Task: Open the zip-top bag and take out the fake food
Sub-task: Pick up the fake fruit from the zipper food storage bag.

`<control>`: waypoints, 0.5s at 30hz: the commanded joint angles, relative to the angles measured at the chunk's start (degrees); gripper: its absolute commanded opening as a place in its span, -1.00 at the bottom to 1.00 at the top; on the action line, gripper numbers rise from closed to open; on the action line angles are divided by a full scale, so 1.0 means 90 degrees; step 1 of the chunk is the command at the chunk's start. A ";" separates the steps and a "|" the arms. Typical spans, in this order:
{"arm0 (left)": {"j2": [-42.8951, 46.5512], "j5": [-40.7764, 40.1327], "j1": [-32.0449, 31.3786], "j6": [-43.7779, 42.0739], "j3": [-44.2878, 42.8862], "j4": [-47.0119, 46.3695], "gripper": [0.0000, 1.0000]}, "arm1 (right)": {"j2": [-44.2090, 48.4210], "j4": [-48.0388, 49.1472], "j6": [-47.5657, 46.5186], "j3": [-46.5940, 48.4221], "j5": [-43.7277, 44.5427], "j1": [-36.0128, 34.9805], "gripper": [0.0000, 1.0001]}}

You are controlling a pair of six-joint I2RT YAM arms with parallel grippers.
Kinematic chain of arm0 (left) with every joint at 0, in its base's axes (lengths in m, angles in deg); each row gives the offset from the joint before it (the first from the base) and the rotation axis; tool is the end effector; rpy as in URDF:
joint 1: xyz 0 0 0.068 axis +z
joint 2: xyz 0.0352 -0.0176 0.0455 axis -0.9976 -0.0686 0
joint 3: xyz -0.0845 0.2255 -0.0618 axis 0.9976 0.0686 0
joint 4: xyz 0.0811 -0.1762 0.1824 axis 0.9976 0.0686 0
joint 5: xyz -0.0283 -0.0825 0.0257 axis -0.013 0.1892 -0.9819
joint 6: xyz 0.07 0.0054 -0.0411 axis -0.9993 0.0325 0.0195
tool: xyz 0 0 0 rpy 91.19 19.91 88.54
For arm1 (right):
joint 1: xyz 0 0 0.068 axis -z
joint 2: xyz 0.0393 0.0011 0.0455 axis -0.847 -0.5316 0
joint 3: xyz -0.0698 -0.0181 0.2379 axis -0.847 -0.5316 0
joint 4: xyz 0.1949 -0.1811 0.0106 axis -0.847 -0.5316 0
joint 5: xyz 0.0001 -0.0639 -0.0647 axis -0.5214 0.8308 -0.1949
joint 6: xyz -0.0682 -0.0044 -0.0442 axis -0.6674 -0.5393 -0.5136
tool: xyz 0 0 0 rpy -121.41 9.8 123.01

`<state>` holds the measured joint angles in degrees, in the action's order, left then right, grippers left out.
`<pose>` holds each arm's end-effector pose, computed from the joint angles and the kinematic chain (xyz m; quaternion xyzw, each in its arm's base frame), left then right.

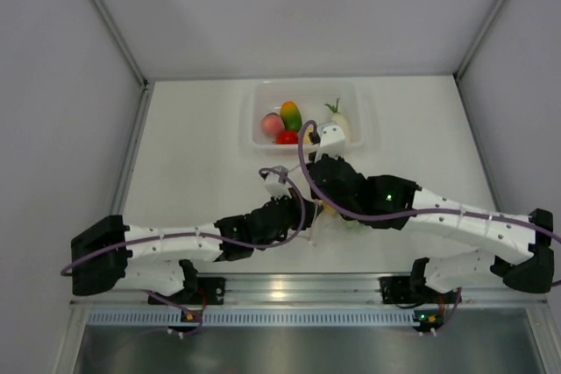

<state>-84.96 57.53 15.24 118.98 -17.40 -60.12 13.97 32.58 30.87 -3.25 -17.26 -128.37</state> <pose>0.1304 -0.2787 0.1967 -0.0578 0.7985 -0.4395 0.4073 0.1424 0.2631 0.3235 -0.1427 0.8355 0.1262 0.5155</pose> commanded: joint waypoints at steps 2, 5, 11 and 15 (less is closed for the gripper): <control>-0.0466 0.0041 -0.0050 -0.0536 -0.0138 -0.1110 -1.00 | 0.0465 0.0573 -0.0294 -0.0028 -0.0423 0.0223 -1.00; -0.0857 0.0149 -0.0050 -0.0839 -0.0401 -0.1130 -1.00 | 0.0708 0.0895 -0.0450 -0.0242 -0.0949 0.0223 -1.00; -0.1287 -0.0114 0.0008 -0.1025 -0.0772 -0.0848 -1.00 | 0.1255 0.1267 -0.0499 -0.0526 -0.1526 0.0223 -1.00; -0.1268 -0.0329 -0.0001 -0.1269 -0.1339 0.0225 -1.00 | 0.1568 0.1472 -0.0460 -0.0614 -0.2112 0.0223 -1.00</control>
<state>-96.74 56.85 15.04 110.08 -25.01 -62.03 24.74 39.02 26.68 -9.10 -29.19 -126.33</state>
